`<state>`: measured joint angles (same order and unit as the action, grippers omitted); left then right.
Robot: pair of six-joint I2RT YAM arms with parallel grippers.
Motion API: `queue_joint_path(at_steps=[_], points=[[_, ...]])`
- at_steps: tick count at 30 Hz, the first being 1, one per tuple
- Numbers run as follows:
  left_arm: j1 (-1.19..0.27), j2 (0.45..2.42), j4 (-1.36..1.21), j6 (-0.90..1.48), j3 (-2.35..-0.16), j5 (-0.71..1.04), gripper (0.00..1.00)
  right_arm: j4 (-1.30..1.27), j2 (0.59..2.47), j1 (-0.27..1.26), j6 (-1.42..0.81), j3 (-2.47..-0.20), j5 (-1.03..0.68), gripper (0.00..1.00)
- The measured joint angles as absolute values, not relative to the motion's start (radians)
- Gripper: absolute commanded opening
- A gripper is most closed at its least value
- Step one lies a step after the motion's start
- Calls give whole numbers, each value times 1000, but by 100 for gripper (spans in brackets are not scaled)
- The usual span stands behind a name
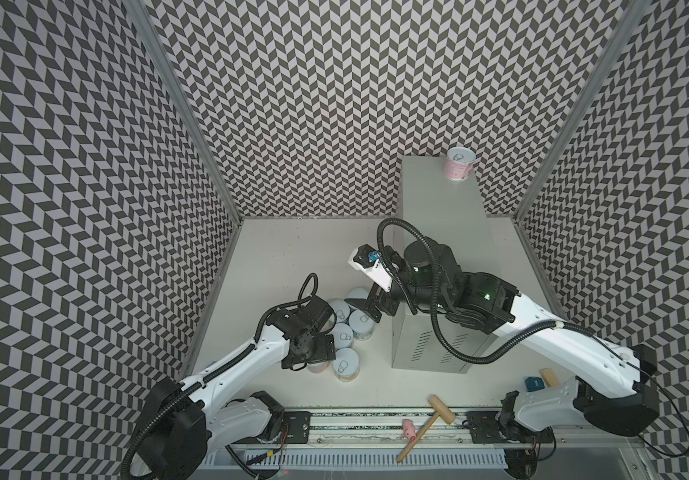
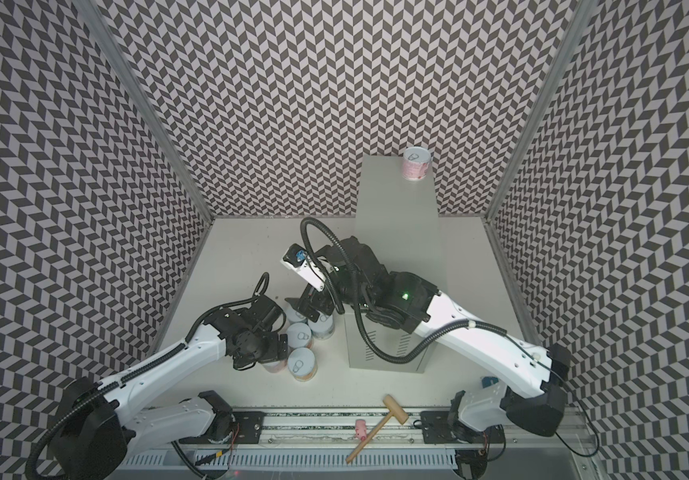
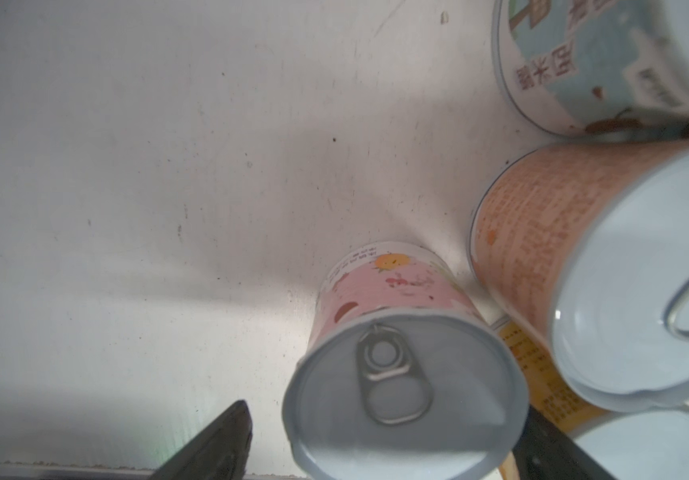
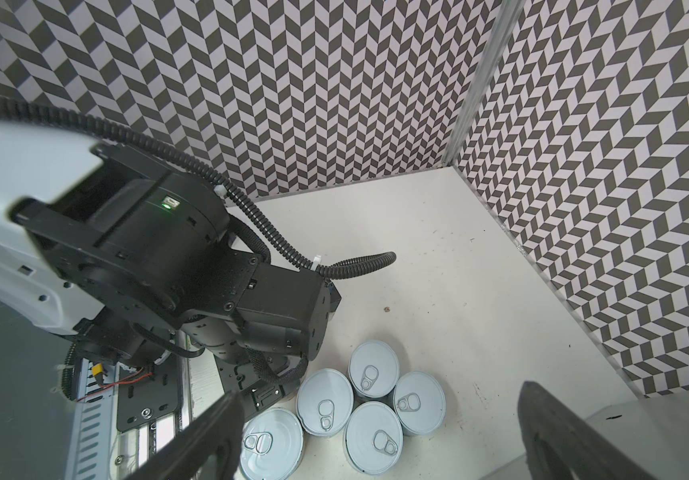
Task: Place and organize the canned foods onto the counter
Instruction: 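Close the left gripper on a pink-labelled can in the cluster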
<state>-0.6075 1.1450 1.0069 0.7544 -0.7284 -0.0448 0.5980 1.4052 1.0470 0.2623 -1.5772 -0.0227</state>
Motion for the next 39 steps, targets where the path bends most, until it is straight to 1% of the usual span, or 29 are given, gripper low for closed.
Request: queue_joint_path(at_steps=[2, 3, 4, 5, 6, 11, 20, 25, 26, 27, 29, 31, 35, 38, 39], points=[[-608, 1150, 997, 759, -728, -42, 85, 598, 1405, 1047, 262, -1577, -22, 99], [-607, 1151, 991, 760, -728, -41, 84, 598, 1405, 1047, 262, -1577, -22, 99], [-607, 1152, 987, 762, -728, -41, 80, 598, 1405, 1047, 262, -1577, -22, 99], [-607, 1152, 983, 762, -728, -40, 79, 598, 1405, 1047, 262, -1577, -23, 99], [-607, 1152, 981, 761, -728, -40, 76, 598, 1405, 1047, 262, -1577, -22, 99], [-607, 1152, 980, 764, -728, -40, 76, 598, 1405, 1047, 263, -1577, -22, 99], [-608, 1174, 973, 760, -732, -37, 79, 599, 1405, 1047, 262, -1577, -14, 99], [-608, 1185, 971, 757, -733, -37, 76, 598, 1405, 1047, 262, -1577, -14, 99], [-608, 1186, 971, 757, -733, -37, 70, 598, 1405, 1047, 262, -1577, -13, 99], [-608, 1186, 971, 754, -735, -37, 67, 599, 1405, 1047, 262, -1577, -12, 99], [-608, 1187, 971, 757, -737, -42, 65, 598, 1405, 1047, 262, -1577, -10, 99], [-608, 1187, 972, 757, -739, -49, 58, 598, 1405, 1047, 262, -1577, -9, 99], [-608, 1187, 985, 757, -762, -80, 57, 598, 1405, 1047, 262, -1577, -4, 99], [-605, 1187, 1008, 757, -818, -116, 56, 590, 1404, 1047, 262, -1570, -3, 99], [-603, 1187, 1018, 754, -844, -133, 51, 587, 1402, 1047, 262, -1564, -3, 99]])
